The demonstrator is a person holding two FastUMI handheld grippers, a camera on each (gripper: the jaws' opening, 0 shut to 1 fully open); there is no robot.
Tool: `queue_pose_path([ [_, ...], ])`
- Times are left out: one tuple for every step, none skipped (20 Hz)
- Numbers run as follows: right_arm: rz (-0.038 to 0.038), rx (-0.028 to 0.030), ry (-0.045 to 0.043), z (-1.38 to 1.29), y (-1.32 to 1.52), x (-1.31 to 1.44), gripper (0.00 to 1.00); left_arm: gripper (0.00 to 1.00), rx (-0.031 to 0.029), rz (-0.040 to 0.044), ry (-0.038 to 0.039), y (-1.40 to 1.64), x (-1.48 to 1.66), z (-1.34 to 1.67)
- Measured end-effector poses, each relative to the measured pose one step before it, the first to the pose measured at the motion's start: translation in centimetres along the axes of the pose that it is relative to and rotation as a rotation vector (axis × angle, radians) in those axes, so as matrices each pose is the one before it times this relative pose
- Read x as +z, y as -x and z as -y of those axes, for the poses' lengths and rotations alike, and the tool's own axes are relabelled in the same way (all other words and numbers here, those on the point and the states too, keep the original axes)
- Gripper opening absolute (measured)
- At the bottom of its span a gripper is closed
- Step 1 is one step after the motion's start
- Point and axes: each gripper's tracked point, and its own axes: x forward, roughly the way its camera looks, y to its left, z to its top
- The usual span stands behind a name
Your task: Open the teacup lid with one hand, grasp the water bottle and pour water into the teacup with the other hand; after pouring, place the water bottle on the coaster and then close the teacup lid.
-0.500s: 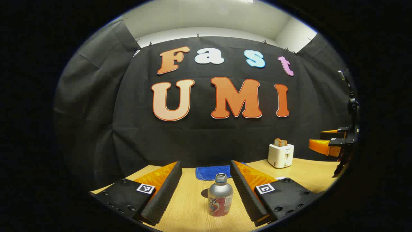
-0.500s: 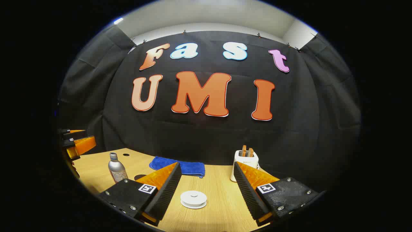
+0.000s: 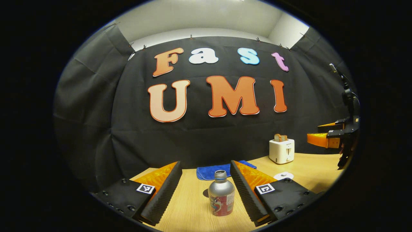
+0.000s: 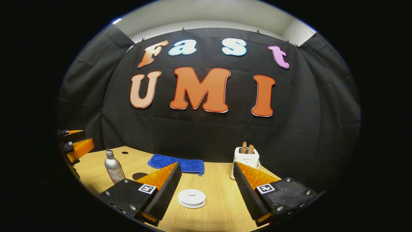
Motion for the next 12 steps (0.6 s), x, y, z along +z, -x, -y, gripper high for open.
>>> queue_pose_path([
  [-0.00495, 0.00132, 0.00174, 0.027, 0.008, -0.203, 0.97, 0.98, 0.00091, -0.00697, -0.00166, -0.237, -0.3, -0.015],
  [-0.00222, -0.00014, 0.00297, 0.051, -0.055, -0.158, 0.97, 1.0, 0.00079, -0.00474, -0.00192, -0.021, -0.208, -0.075],
  [-0.00301, -0.00328, 0.0033, 0.144, -0.112, -0.077, 0.97, 1.0, 0.00086, -0.00488, 0.00152, -0.135, -0.19, -0.019],
  [-0.00232, -0.00093, 0.00205, 0.026, -0.124, -0.079, 0.97, 1.0, -0.00165, -0.00351, 0.00274, 0.02, -0.15, 0.093],
  [-0.00221, -0.00061, 0.00016, -0.05, -0.051, 0.033, 0.97, 1.0, 0.00175, -0.00188, 0.00288, -0.03, -0.106, -0.041],
  [-0.00096, 0.00306, -0.00064, -0.059, -0.117, 0.024, 0.97, 0.98, 0.00002, -0.00272, 0.00229, -0.034, -0.083, -0.085],
  [-0.00183, 0.00204, -0.00123, -0.073, -0.066, -0.076, 0.97, 1.0, -0.00036, -0.00414, 0.0035, -0.144, -0.204, 0.026],
  [-0.00208, 0.00292, 0.00097, -0.142, -0.134, -0.144, 0.96, 1.0, -0.00348, -0.00389, 0.00396, 0.013, -0.054, 0.044],
  [-0.0046, 0.00368, 0.00283, -0.119, -0.106, -0.15, 0.96, 1.0, -0.00245, -0.00569, 0.00254, 0.036, -0.299, 0.107],
  [-0.00643, 0.00747, 0.00425, -0.223, -0.198, -0.286, 0.96, 0.98, -0.00008, -0.00304, -0.00103, 0.002, -0.215, 0.044],
  [-0.00712, 0.0083, 0.00432, -0.303, -0.23, -0.322, 0.96, 0.98, 0.00245, -0.00046, -0.00356, 0.054, -0.038, -0.125],
  [-0.00778, 0.00865, 0.00365, -0.308, -0.265, -0.264, 0.96, 0.98, 0.00412, 0.00143, -0.00544, 0.074, 0.068, -0.119],
])
